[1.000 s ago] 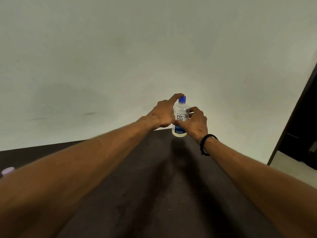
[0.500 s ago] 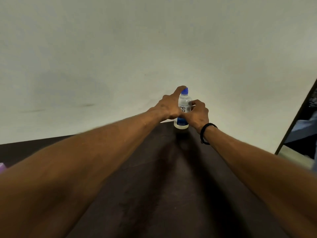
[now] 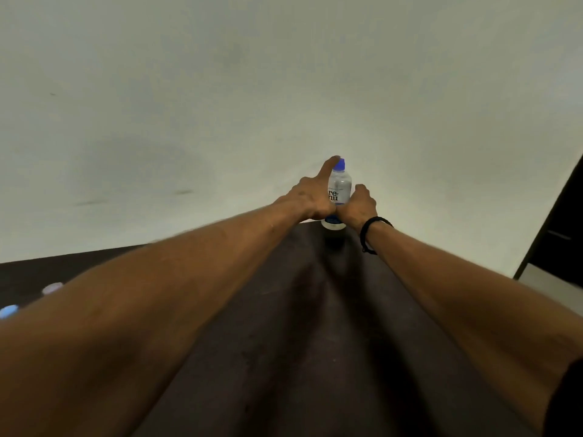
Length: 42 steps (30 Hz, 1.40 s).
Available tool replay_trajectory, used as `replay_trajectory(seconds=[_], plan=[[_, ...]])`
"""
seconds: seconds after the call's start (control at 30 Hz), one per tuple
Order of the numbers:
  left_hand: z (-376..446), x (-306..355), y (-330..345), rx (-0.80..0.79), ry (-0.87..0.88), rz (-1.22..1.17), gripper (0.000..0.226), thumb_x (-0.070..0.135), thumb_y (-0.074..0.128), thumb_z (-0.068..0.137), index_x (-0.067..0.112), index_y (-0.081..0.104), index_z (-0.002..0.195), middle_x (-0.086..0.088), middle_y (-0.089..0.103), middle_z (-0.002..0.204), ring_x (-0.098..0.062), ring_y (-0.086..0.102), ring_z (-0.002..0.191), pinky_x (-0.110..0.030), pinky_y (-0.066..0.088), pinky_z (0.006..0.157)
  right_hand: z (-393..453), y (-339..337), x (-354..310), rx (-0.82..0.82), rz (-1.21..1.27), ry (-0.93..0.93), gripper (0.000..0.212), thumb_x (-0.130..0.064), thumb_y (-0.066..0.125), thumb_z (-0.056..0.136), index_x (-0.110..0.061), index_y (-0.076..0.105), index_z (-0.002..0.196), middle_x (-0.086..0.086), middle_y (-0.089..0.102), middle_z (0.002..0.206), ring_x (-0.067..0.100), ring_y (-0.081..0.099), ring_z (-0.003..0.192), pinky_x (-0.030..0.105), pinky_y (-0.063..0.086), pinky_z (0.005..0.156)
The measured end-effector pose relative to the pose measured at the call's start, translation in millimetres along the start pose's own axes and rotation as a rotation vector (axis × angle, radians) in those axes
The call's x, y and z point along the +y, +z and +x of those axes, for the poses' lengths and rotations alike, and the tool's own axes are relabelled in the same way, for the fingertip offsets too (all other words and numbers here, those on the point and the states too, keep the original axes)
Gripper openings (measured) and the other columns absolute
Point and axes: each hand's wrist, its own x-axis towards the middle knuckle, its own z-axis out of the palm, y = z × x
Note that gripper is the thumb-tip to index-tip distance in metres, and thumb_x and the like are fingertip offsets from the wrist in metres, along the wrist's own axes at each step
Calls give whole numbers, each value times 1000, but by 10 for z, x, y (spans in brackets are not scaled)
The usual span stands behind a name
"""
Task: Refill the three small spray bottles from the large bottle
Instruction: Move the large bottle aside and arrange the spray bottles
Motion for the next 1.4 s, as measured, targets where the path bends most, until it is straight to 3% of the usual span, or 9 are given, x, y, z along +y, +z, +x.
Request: replay_trajectory(seconds=[0.17,0.3,0.47,0.67,0.87,1.0,1.1,1.23,1.4], plan=[[-553,-2,-231,7,24,61,79,16,66,98,24,23,163,-7,51,114,-25,56,98,-33,45,83,-423,-157,-68,-27,7,61,66,-23,91,83,-9,51,134,11,65,129,26,64,110,34,53,90],[-1068,-100,-434,36,-57,117,66,19,64,95,27,39,156,-12,63,133,-29,64,116,-35,53,92,-942,-263,-222,-81,22,8,62,-19,89,83,-10,54,134,8,63,122,23,60,106,35,54,96],[-1840,-121,-802,92,-70,139,50,28,63,94,27,54,143,-8,66,129,-26,65,113,-44,55,101,-1613,-408,-538,-131,8,-73,68,-27,91,82,-12,54,138,3,56,126,25,60,117,45,57,105],[-2814,-205,-1251,221,-99,130,39,31,63,93,26,61,132,-5,67,123,-21,65,107,-42,56,97,-2415,-340,-932,-215,13,-170,58,-28,92,82,-12,63,130,8,68,118,24,69,108,38,64,90],[-3547,-474,-1441,407,-189,96,33,29,62,97,20,64,128,-4,70,114,-22,67,104,-39,57,93,-3003,-136,-1188,-321,24,-235,48,-26,94,79,-12,69,118,10,74,112,22,74,102,39,66,86],[-3923,-792,-1430,606,-286,39,35,31,64,96,17,59,128,-5,73,100,-26,67,103,-41,57,90,-3271,116,-1320,-388,54,-286,39,-22,95,78,-10,72,108,10,77,105,20,77,95,35,66,80],[-4086,-1110,-1340,688,-393,14,50,49,67,91,23,52,130,-7,68,111,-29,59,115,-45,52,93,-3351,412,-1385,-427,43,-343,41,-21,94,79,-10,72,112,7,76,105,19,76,96,37,66,85],[-4212,-1497,-1121,635,-528,-27,81,63,78,80,24,45,143,-8,57,137,-30,48,129,-50,47,105,-3300,813,-1427,-443,-13,-431,52,-17,93,79,-12,69,125,3,73,111,15,71,101,21,58,79],[-4209,-1889,-814,542,-621,-153,94,67,85,73,25,44,147,-6,65,129,-29,49,130,-53,50,105,-3119,1217,-1354,-540,-75,-458,77,-19,97,74,-13,60,142,2,67,127,17,64,115,23,51,86]])
